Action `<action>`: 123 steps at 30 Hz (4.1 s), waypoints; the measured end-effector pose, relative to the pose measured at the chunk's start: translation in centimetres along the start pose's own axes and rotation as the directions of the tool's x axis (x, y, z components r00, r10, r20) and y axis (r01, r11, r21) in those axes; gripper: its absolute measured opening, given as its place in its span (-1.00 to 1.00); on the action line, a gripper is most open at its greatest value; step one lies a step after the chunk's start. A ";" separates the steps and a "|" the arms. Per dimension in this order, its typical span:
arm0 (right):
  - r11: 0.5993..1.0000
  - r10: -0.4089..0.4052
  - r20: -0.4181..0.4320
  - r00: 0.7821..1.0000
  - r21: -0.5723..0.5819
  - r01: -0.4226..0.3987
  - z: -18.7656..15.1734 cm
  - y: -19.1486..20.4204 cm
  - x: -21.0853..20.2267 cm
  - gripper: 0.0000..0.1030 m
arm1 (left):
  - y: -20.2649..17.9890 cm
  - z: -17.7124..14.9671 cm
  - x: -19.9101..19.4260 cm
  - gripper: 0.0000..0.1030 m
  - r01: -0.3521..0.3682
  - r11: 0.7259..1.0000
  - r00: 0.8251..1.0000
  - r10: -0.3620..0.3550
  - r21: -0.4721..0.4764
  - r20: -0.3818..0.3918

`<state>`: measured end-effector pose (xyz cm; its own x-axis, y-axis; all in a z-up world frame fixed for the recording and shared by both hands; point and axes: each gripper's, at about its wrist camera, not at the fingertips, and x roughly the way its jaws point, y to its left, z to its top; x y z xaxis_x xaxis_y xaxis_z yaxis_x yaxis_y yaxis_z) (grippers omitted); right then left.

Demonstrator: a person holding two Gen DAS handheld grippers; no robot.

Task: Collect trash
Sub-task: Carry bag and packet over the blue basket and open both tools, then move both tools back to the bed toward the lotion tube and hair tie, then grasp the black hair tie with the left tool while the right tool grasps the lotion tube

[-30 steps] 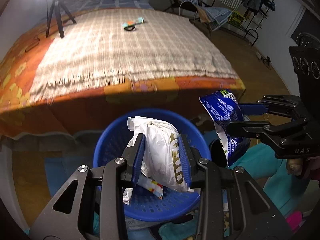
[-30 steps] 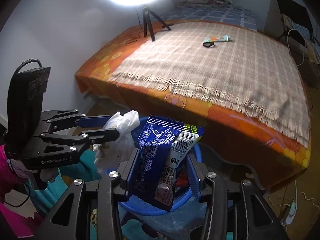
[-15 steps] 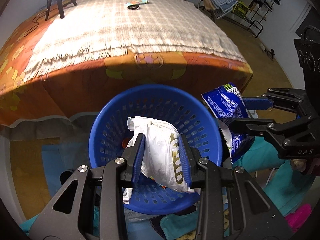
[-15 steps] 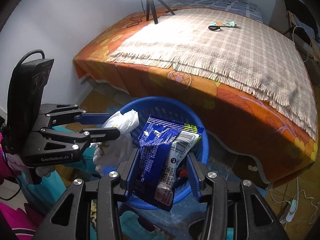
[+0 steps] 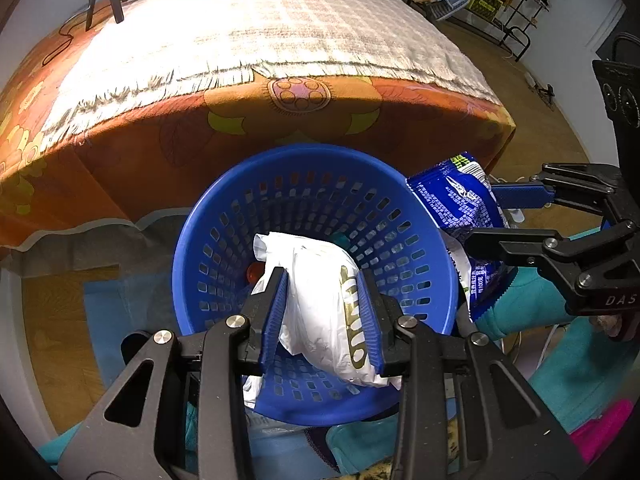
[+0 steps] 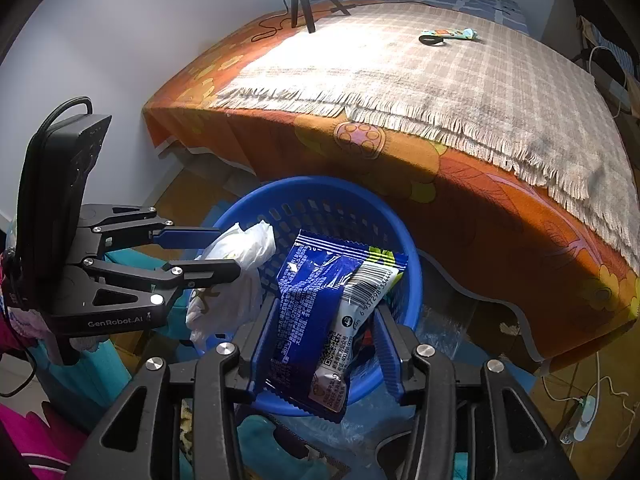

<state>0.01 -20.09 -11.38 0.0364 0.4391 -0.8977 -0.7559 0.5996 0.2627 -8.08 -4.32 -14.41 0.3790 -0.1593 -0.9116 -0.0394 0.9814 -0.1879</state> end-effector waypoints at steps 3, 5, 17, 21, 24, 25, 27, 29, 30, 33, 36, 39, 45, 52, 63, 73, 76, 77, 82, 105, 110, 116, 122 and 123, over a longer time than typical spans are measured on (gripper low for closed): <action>1.000 0.004 0.000 1.000 -0.001 -0.004 0.0 0.0 0.0 0.00 | 0.1 0.0 0.0 -0.28 -0.004 1.000 1.000 0.004 -0.004 -0.002; 1.000 0.000 0.005 1.000 -0.002 0.000 0.0 0.1 0.0 0.01 | 0.1 0.0 0.1 -0.25 -0.004 1.000 1.000 0.004 -0.006 -0.004; 1.000 -0.026 0.023 0.999 0.015 0.025 0.1 -0.2 -0.5 0.49 | 0.5 -0.1 0.2 0.08 -0.026 0.999 1.000 0.026 -0.019 -0.013; 0.999 -0.036 0.027 0.999 0.015 0.036 0.2 -0.1 -0.5 0.60 | 0.5 0.0 0.2 0.08 -0.029 0.999 1.000 0.028 -0.020 -0.012; 0.999 -0.046 0.031 0.998 0.011 0.046 0.3 0.0 -0.6 0.64 | 0.5 0.0 0.1 0.08 -0.030 0.999 1.000 0.030 -0.021 -0.010; 0.999 -0.049 0.031 0.998 0.012 0.049 0.3 0.0 -0.6 0.65 | 0.5 0.0 0.2 0.08 -0.031 0.999 0.999 0.031 -0.022 -0.010; 0.998 -0.056 0.031 0.998 0.012 0.055 0.3 -0.1 -0.7 0.67 | 0.5 0.1 0.2 0.08 -0.032 0.999 0.999 0.031 -0.023 -0.012; 0.998 -0.063 0.030 0.998 0.013 0.062 0.4 -0.1 -0.7 0.68 | 0.5 0.2 0.2 0.08 -0.032 0.999 0.999 0.032 -0.023 -0.013; 0.998 -0.064 0.030 0.997 0.015 0.064 0.5 -0.2 -0.7 0.68 | 0.5 0.2 0.2 0.08 -0.032 0.999 0.999 0.032 -0.024 -0.013; 0.997 -0.078 0.038 0.996 0.022 0.078 0.7 -0.3 -0.9 0.70 | 0.6 0.4 0.2 0.08 -0.035 0.999 0.999 0.034 -0.027 -0.008; 0.996 -0.088 0.049 0.995 0.030 0.087 1.0 -0.6 -1.3 0.73 | 0.7 0.8 -0.1 0.08 -0.031 0.999 1.000 0.031 -0.032 -0.003; 0.995 -0.098 0.055 0.994 0.041 0.096 1.3 -1.0 -1.6 0.73 | 0.7 1.3 -0.3 0.09 -0.026 0.999 1.000 0.026 -0.032 0.001; 0.992 -0.120 0.068 0.990 0.056 0.116 2.2 -1.9 -2.2 0.80 | 0.5 2.7 -0.9 0.08 -0.025 1.000 1.000 0.025 -0.016 0.013; 0.987 -0.155 0.093 0.984 0.060 0.150 4.2 -3.4 -3.4 0.90 | 1.1 5.5 -1.4 0.09 -0.034 0.999 0.999 0.034 0.000 0.032; 0.975 -0.222 0.206 0.953 0.051 0.216 9.0 -7.2 -6.3 0.94 | 1.9 12.7 -1.3 0.09 -0.047 0.996 0.992 0.038 0.071 0.123; 0.972 -0.229 0.292 0.929 0.115 0.203 17.3 -13.5 -7.3 0.94 | 5.0 21.8 1.0 0.08 -0.045 0.999 0.980 0.040 0.023 0.195; 0.972 -0.228 0.298 0.927 0.126 0.199 20.4 -15.0 -6.4 0.84 | 5.5 24.2 1.7 0.08 -0.052 0.998 0.975 0.044 0.032 0.216; 0.973 -0.222 0.298 0.928 0.128 0.192 21.2 -15.5 -6.0 0.81 | 5.6 24.6 2.0 0.08 -0.052 0.998 0.974 0.043 0.032 0.221; 0.978 -0.132 0.284 0.950 0.195 0.077 25.8 -18.6 -3.2 0.53 | 6.6 28.5 4.0 0.08 -0.036 0.999 0.969 0.030 0.023 0.244; 0.912 -0.044 0.262 0.964 0.406 -0.068 36.8 -28.0 10.8 -0.21 | 7.9 35.7 12.9 -0.14 -0.053 0.995 0.979 0.034 0.087 0.201; 0.920 -0.076 0.244 0.967 0.390 -0.026 37.8 -27.7 12.0 -0.23 | 8.2 36.4 13.7 -0.14 -0.046 0.996 0.981 0.030 0.081 0.193; 0.934 -0.119 0.221 0.968 0.356 0.033 38.4 -26.7 12.9 -0.27 | 8.0 36.2 14.5 -0.36 -0.068 0.993 0.980 0.049 0.097 0.191; 0.944 -0.149 0.205 0.967 0.320 0.078 38.5 -25.7 13.6 -0.51 | 8.2 36.1 14.5 -0.72 -0.092 0.991 0.976 0.070 0.097 0.205; 0.943 -0.150 0.206 0.967 0.324 0.078 38.5 -25.7 13.6 -0.52 | 8.3 36.0 14.4 -0.77 -0.089 0.992 0.976 0.068 0.093 0.207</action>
<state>45.12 -3.81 -16.75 0.2831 0.4721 -0.8349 -0.4984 0.8161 0.2925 30.34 5.42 -15.98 0.5589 -0.0664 -0.8266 0.0129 0.9974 -0.0714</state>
